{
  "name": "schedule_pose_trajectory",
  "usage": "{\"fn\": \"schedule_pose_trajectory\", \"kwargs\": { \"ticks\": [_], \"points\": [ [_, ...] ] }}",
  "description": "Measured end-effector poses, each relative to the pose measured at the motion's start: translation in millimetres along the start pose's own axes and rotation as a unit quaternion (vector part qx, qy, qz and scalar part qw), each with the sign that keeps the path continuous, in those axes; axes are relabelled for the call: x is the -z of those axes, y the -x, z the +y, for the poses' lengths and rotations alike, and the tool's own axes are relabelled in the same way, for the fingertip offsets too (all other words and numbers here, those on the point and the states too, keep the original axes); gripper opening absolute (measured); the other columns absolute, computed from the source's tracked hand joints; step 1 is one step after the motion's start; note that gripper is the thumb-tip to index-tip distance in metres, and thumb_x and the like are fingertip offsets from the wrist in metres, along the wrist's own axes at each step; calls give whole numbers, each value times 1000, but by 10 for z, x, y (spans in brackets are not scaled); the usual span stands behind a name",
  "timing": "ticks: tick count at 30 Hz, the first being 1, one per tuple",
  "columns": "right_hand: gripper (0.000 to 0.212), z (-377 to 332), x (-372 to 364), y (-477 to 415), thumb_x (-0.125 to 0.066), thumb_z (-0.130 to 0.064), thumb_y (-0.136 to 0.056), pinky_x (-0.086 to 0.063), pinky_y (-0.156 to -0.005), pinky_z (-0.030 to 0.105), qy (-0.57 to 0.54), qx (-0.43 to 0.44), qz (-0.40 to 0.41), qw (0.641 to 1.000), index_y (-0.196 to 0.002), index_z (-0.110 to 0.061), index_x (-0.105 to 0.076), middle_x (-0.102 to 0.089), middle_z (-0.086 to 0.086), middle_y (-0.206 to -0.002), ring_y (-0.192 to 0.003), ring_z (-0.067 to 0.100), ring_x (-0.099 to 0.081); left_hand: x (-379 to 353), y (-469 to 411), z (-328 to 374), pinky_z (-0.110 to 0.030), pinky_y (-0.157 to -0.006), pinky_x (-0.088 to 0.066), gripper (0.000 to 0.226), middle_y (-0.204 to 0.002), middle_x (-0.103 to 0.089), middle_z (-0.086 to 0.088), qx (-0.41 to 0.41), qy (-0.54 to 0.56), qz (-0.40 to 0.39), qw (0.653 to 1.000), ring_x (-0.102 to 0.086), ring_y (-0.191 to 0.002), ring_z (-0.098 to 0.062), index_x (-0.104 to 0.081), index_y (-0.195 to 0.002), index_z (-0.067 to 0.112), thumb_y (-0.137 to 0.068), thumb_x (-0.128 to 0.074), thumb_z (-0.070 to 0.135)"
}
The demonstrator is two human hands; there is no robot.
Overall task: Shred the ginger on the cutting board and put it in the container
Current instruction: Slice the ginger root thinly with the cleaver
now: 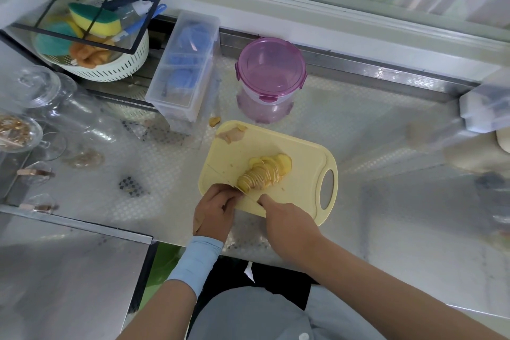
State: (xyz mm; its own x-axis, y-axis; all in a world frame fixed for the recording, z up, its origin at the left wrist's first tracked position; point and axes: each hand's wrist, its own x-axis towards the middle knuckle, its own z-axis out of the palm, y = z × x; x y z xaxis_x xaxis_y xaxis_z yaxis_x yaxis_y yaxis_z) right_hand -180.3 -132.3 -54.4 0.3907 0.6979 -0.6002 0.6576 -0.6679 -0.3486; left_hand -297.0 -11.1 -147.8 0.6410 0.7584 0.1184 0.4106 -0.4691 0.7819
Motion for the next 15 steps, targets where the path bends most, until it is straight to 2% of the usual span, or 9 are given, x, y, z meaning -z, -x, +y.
{"fn": "schedule_pose_trajectory", "kwargs": {
  "ticks": [9,12,15],
  "points": [
    [44,12,-71,-106,-41,8,-86,-36,-50,35,-2,-10,-4,1000,-122,-17,-40,-51,6,-73,-59,21,-46,-16,9,-14,-2,-75,-38,24,-92,-67,3,10,15,-3,1000,-57,-82,-2,-77,-81,14,-84,-55,25],
    [47,-23,-100,-208,-40,6,-86,-37,-50,35,-18,-7,1,1000,-126,-18,-38,-52,5,-73,-60,21,-48,-21,20,-12,-8,-73,-42,20,-93,-64,14,29,28,-9,999,-58,-82,-1,-77,-80,18,-83,-59,25],
    [31,-60,-127,-333,-41,3,-87,-33,-52,35,-17,-4,2,1000,-111,-17,-38,-47,4,-71,-66,28,-52,-20,8,-22,-11,-74,-45,12,-91,-65,13,36,38,-13,999,-59,-82,-2,-77,-79,15,-80,-66,11]
  ]
}}
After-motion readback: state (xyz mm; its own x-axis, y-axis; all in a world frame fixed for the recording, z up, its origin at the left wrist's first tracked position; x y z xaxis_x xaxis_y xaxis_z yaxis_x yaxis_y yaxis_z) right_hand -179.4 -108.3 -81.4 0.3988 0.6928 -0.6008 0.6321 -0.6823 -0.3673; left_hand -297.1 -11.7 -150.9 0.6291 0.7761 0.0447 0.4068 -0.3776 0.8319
